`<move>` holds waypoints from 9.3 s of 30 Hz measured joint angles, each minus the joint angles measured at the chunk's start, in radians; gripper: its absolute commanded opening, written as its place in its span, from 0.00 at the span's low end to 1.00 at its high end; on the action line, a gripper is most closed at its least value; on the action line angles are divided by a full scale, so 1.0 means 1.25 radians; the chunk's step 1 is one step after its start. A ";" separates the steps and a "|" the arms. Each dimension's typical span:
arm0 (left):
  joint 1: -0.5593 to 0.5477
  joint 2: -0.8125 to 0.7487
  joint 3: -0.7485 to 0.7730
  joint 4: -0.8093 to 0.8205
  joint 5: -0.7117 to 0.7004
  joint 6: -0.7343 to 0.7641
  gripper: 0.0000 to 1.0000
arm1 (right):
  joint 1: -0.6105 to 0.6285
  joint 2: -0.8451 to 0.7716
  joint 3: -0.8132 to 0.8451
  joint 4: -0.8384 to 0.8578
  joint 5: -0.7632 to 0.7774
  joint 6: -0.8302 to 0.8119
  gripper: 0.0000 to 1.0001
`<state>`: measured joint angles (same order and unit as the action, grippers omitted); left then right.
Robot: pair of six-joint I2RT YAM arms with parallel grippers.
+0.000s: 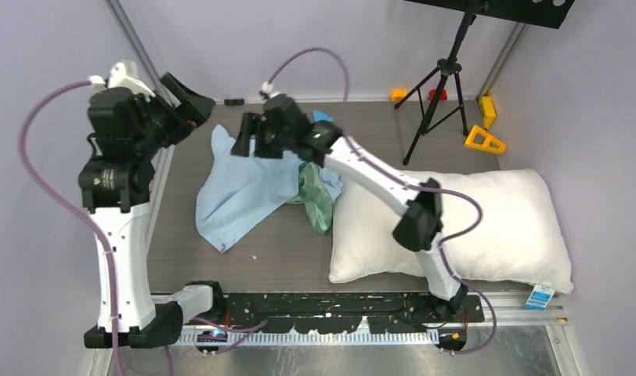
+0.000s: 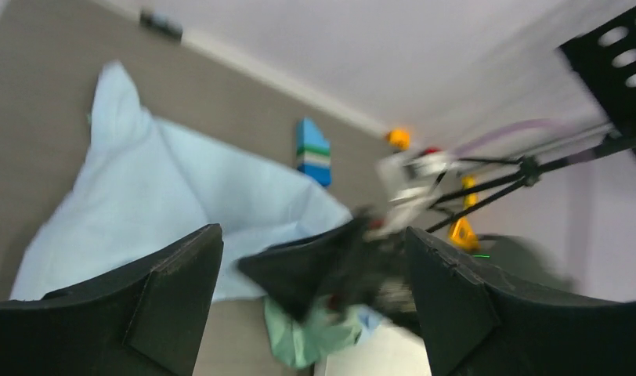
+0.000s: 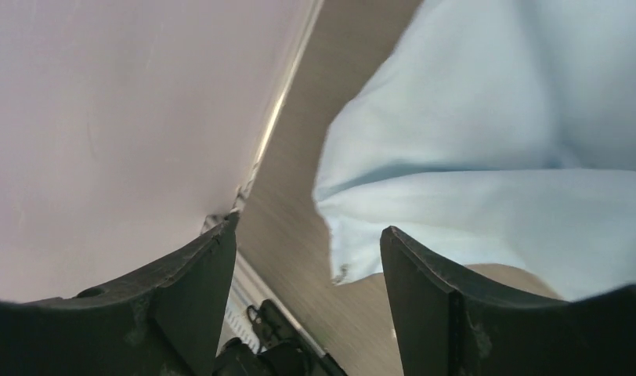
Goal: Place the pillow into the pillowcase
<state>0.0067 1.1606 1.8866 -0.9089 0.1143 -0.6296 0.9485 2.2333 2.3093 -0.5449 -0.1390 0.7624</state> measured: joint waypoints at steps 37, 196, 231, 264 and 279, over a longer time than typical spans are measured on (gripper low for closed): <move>-0.367 0.393 -0.759 0.470 -0.269 -0.090 0.52 | 0.005 -0.544 -0.858 -0.033 0.474 -0.142 0.45; -0.323 0.576 -0.474 0.241 -0.146 0.060 0.34 | -0.143 -0.449 -0.326 -0.349 0.698 -0.494 0.00; -0.264 0.531 -0.424 0.245 -0.077 0.067 0.31 | -0.254 -0.605 -0.668 0.049 0.115 -0.190 0.00; -0.269 0.541 -0.392 0.209 -0.101 0.099 0.21 | -0.240 -0.565 -0.659 0.076 -0.007 -0.166 0.00; -0.251 0.488 -0.381 0.195 -0.113 0.121 0.00 | -0.190 -0.490 -0.644 0.088 -0.033 -0.169 0.00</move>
<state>-0.3069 1.7706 1.4109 -0.6647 -0.0265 -0.4778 0.7109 1.6211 1.5047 -0.4351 -0.1802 0.5510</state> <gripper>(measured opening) 0.009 0.118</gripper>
